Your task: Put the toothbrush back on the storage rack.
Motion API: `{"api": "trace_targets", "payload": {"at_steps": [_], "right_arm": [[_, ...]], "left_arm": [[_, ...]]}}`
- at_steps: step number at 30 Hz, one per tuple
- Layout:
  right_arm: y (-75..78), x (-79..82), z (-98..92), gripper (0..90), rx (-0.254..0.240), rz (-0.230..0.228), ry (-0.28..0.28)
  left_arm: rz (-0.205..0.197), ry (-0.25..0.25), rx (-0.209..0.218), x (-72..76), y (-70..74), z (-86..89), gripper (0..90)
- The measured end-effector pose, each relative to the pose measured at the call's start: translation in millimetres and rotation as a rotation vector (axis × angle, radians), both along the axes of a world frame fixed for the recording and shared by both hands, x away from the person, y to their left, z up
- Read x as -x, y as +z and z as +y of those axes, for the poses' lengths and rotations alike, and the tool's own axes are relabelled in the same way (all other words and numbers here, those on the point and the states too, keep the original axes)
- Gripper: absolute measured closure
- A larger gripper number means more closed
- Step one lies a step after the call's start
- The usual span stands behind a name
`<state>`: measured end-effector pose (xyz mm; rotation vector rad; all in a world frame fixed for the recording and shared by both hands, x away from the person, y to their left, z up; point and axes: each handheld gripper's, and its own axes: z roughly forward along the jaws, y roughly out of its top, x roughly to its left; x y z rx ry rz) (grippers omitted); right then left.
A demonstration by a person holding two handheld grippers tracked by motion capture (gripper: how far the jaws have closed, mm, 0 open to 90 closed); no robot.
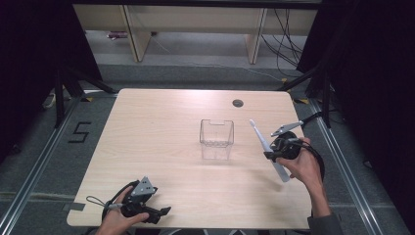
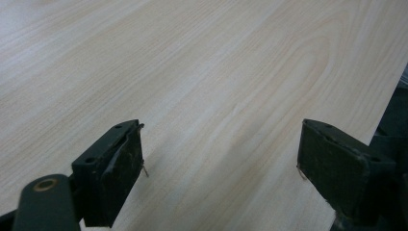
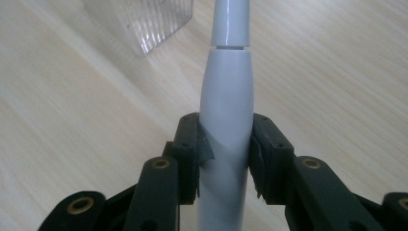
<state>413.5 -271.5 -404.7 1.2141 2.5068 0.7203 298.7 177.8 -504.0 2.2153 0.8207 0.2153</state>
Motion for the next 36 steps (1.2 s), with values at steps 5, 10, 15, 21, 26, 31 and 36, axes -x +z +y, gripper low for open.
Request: {"api": "trace_targets", "payload": {"at_steps": [5, 10, 15, 21, 26, 31, 36], "right_arm": [[-3.7, -5.1, -6.1, 66.6, -0.059, -0.071, -0.05], [-6.4, -9.0, -10.1, 66.7, -0.12, -0.128, -0.069], [-3.0, -9.1, -11.9, 66.7, -0.135, -0.164, -0.066], [4.6, -9.9, -8.3, 66.6, -0.183, -0.258, -0.044], [10.4, -10.4, -4.1, 66.6, -0.25, -0.282, -0.051], [11.2, -14.6, -5.4, 66.6, -0.303, -0.328, -0.041], [13.8, -15.9, -1.0, 66.6, -0.36, -0.324, -0.04]], "left_arm": [[-0.008, 0.003, 0.0, 0.0, 0.4, 0.2, 15.4], [-0.002, 0.0, -0.001, 0.0, 0.2, 0.0, 15.4], [0.002, 0.001, -0.001, 0.2, -0.2, -0.1, 15.4], [-0.002, 0.012, 0.014, -0.4, -0.9, -0.5, 15.4], [-0.001, 0.014, 0.016, -0.1, -1.3, -0.6, 15.4], [0.0, 0.0, -0.002, -1.0, -0.6, 0.2, 15.4], [0.002, 0.0, -0.003, -1.3, -1.1, 0.6, 15.4]]}}
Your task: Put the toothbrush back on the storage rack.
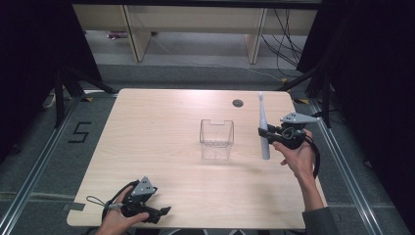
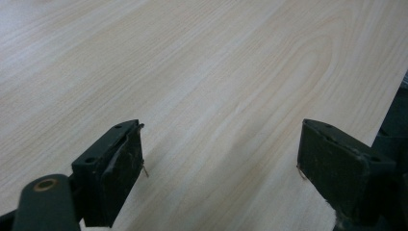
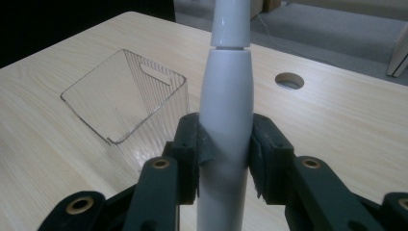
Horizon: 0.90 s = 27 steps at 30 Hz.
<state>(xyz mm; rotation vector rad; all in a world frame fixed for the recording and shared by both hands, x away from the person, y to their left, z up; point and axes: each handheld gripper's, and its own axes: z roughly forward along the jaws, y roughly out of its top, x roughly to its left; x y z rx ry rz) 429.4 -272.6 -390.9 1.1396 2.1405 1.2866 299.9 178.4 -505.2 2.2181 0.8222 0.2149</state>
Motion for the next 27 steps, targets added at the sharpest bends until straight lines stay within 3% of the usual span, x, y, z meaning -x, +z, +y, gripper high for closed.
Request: {"api": "trace_targets", "payload": {"at_steps": [2, 3, 4, 7, 8, 11, 12, 15, 16, 18, 23, 26, 27], "right_arm": [[2.9, -1.5, 1.2, 66.6, 0.012, -0.034, 0.004], [5.0, -1.5, 2.2, 66.6, 0.009, -0.029, 0.009], [6.8, -1.9, 3.2, 66.7, 0.011, -0.042, 0.006], [11.1, -1.7, 8.2, 66.6, -0.006, -0.017, -0.003], [11.3, -3.8, 8.9, 66.6, -0.004, -0.037, 0.011], [13.8, -6.4, 11.7, 66.6, 0.003, -0.051, 0.02], [13.8, -7.0, 14.2, 66.6, -0.022, -0.045, 0.02], [17.0, -9.6, 15.6, 66.6, -0.004, -0.066, 0.028], [17.2, -8.8, 19.2, 66.6, -0.034, -0.047, 0.014], [18.9, -10.9, 20.3, 66.6, -0.031, -0.06, 0.039], [25.5, -12.7, 25.0, 66.6, -0.027, -0.073, 0.039], [28.4, -15.5, 27.7, 66.6, -0.051, -0.064, 0.047], [30.5, -16.2, 27.5, 66.6, -0.031, -0.07, 0.044]], "left_arm": [[0.0, 0.01, 0.015, 0.4, -0.5, -0.8, 15.4], [0.001, 0.01, 0.015, 0.4, -0.5, -0.9, 15.4], [-0.007, -0.001, -0.007, -0.6, 0.2, 0.5, 15.4], [0.0, 0.008, 0.012, 0.4, -0.4, -0.8, 15.4], [-0.009, 0.001, -0.007, -0.7, 0.0, 0.4, 15.4], [0.002, 0.014, 0.014, 0.7, -0.4, -0.9, 15.4], [0.002, 0.012, 0.013, 0.6, -0.4, -0.8, 15.3], [0.001, 0.01, 0.015, 0.5, -0.6, -0.7, 15.3], [0.002, 0.012, 0.014, 0.6, -0.4, -0.7, 15.3], [0.003, 0.013, 0.013, 0.7, -0.5, -0.7, 15.3], [0.003, 0.013, 0.013, 0.7, -0.5, -0.8, 15.3], [0.001, 0.009, 0.014, 0.4, -0.8, -0.7, 15.3], [0.004, 0.011, 0.011, 0.6, -0.6, -0.7, 15.3]]}}
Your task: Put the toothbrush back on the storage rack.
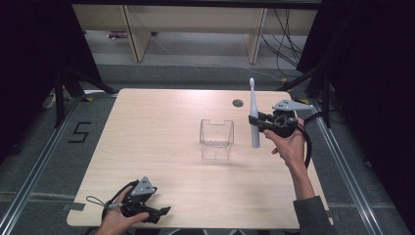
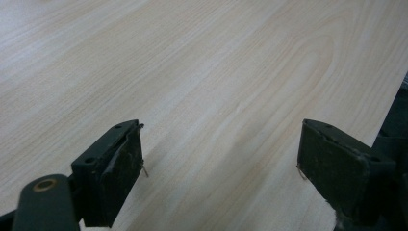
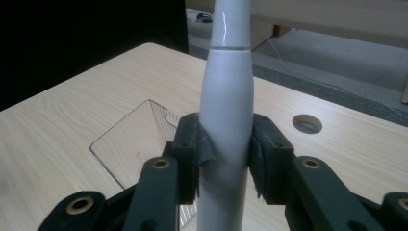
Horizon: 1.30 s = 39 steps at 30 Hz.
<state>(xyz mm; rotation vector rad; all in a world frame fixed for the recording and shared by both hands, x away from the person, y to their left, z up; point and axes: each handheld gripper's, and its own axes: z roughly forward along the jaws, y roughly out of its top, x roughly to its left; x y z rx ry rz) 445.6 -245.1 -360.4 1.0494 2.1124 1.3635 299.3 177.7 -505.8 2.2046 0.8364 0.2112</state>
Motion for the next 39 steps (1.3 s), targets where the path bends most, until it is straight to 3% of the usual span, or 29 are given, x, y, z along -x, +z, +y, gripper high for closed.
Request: {"api": "trace_targets", "payload": {"at_steps": [1, 3, 4, 6, 10, 11, 14, 15, 18, 20, 26, 27, 28, 35, 36, 39], "right_arm": [[1.2, -1.0, 1.6, 66.6, -0.012, 0.0, 0.005], [4.0, -0.3, 4.5, 66.6, -0.03, 0.016, -0.005], [5.4, -2.1, 3.6, 66.6, -0.009, -0.009, 0.004], [8.2, -1.6, 6.3, 66.6, -0.028, 0.011, 0.004], [14.1, -4.2, 9.7, 66.6, -0.036, 0.003, 0.022], [15.6, -4.2, 11.3, 66.6, -0.035, -0.01, 0.009], [20.5, -5.2, 17.0, 66.6, -0.037, 0.006, 0.029], [21.5, -6.8, 18.3, 66.6, -0.019, -0.013, 0.038], [22.7, -7.2, 26.7, 66.6, -0.036, -0.003, 0.051], [24.5, -8.6, 30.0, 66.6, -0.022, -0.008, 0.066], [26.5, -10.8, 46.8, 66.6, -0.025, -0.007, 0.097], [26.9, -10.1, 49.2, 66.6, -0.032, 0.012, 0.096], [26.5, -11.2, 53.0, 66.7, -0.025, 0.0, 0.102], [22.5, -16.9, 73.0, 66.6, -0.014, 0.009, 0.147], [21.7, -17.4, 75.5, 66.6, -0.021, 0.022, 0.147], [18.4, -22.2, 80.2, 66.6, -0.008, 0.007, 0.154]], "left_arm": [[-0.009, -0.008, -0.02, -1.1, 0.4, 1.2, 15.3], [0.0, 0.003, 0.004, 0.2, -0.2, 0.1, 15.3], [0.001, 0.004, 0.003, 0.3, 0.1, 0.0, 15.3], [0.002, 0.004, 0.004, 0.4, 0.1, -0.1, 15.3], [0.002, 0.003, 0.003, 0.3, 0.0, -0.1, 15.3], [0.002, 0.004, 0.003, 0.4, 0.0, -0.1, 15.3], [0.002, 0.004, 0.004, 0.4, 0.1, -0.2, 15.3], [0.002, 0.003, 0.003, 0.4, 0.1, -0.1, 15.3], [-0.001, 0.003, 0.006, 0.3, -0.2, 0.1, 15.3], [-0.003, -0.004, -0.005, -0.1, 0.4, 0.9, 15.3], [-0.003, -0.007, -0.009, -0.3, 0.5, 1.2, 15.3], [0.001, 0.003, 0.006, 0.5, 0.1, -0.2, 15.3], [-0.011, -0.007, -0.016, -0.9, 0.4, 1.3, 15.3], [-0.004, -0.001, 0.009, 0.4, 0.5, 0.6, 15.3], [-0.015, -0.012, -0.015, -0.8, 1.2, 1.9, 15.3], [-0.016, -0.009, -0.011, -0.5, 1.3, 1.6, 15.3]]}}
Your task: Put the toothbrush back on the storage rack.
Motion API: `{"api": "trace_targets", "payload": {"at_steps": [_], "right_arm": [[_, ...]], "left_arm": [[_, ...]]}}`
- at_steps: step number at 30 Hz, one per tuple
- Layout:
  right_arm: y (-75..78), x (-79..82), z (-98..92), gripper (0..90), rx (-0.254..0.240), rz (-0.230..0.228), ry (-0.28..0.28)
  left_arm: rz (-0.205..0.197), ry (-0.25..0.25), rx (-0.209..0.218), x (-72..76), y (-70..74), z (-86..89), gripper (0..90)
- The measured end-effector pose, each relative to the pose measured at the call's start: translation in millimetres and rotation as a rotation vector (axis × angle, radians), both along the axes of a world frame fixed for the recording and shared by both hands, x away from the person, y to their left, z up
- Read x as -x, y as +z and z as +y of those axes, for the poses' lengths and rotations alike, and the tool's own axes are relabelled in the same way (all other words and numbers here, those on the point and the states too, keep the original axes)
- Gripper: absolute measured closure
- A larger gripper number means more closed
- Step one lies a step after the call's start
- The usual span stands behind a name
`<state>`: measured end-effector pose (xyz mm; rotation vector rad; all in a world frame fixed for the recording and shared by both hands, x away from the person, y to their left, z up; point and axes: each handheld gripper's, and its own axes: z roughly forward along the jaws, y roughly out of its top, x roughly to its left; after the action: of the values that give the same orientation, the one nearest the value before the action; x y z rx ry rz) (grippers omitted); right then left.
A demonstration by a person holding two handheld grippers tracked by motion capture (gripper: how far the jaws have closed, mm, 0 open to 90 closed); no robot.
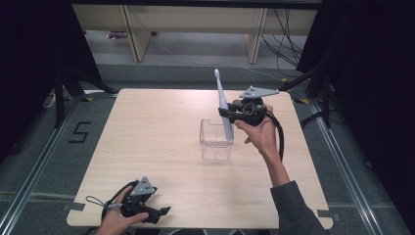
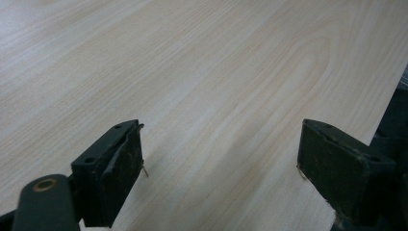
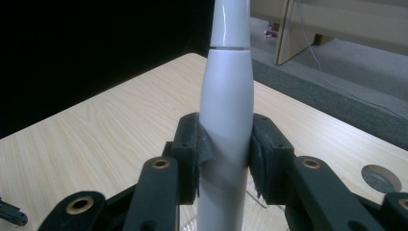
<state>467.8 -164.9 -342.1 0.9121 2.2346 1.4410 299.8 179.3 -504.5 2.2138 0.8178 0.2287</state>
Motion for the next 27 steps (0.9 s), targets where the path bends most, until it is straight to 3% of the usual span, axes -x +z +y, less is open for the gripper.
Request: {"api": "trace_targets", "payload": {"at_steps": [2, 4, 6, 10, 11, 15, 16, 22, 23, 24, 25, 27], "right_arm": [[-1.7, -1.0, 3.4, 66.6, -0.006, 0.022, -0.009], [-3.5, -4.2, 4.3, 66.6, 0.021, -0.001, -0.007], [-5.1, -4.8, 6.7, 66.7, 0.016, 0.022, -0.009], [-10.8, -7.5, 11.7, 66.7, 0.026, 0.031, -0.01], [-13.3, -9.5, 12.8, 66.6, 0.031, 0.003, -0.006], [-19.7, -12.3, 14.4, 66.6, 0.048, 0.004, -0.005], [-20.9, -12.0, 14.4, 66.7, 0.058, 0.031, -0.001], [-33.2, -14.6, 16.0, 66.6, 0.077, 0.032, 0.004], [-34.2, -13.8, 16.8, 66.6, 0.078, 0.062, 0.007], [-36.5, -15.5, 17.2, 66.6, 0.082, 0.037, 0.005], [-36.8, -14.8, 17.4, 66.7, 0.088, 0.068, 0.01], [-40.0, -15.9, 18.2, 66.6, 0.095, 0.058, 0.007]], "left_arm": [[-0.001, -0.001, -0.001, -0.1, -0.1, 0.1, 15.3], [0.001, 0.0, -0.001, 0.0, -0.2, -0.2, 15.3], [0.012, 0.007, 0.017, 1.2, -0.6, -1.4, 15.3], [0.0, -0.001, -0.001, -0.1, -0.1, 0.1, 15.3], [0.0, -0.001, -0.001, -0.1, 0.0, 0.2, 15.3], [0.003, -0.001, -0.001, 0.2, -0.2, -0.2, 15.3], [0.002, -0.001, -0.001, 0.3, -0.1, -0.2, 15.3], [0.008, -0.004, -0.003, 0.4, -0.3, -0.2, 15.2], [0.008, -0.001, 0.0, 0.6, -0.5, -0.6, 15.2], [0.006, -0.001, 0.0, 0.5, -0.3, -0.5, 15.3], [0.004, 0.001, 0.001, 0.4, -0.2, -0.4, 15.3], [0.001, 0.0, -0.001, 0.0, -0.1, 0.2, 15.3]]}}
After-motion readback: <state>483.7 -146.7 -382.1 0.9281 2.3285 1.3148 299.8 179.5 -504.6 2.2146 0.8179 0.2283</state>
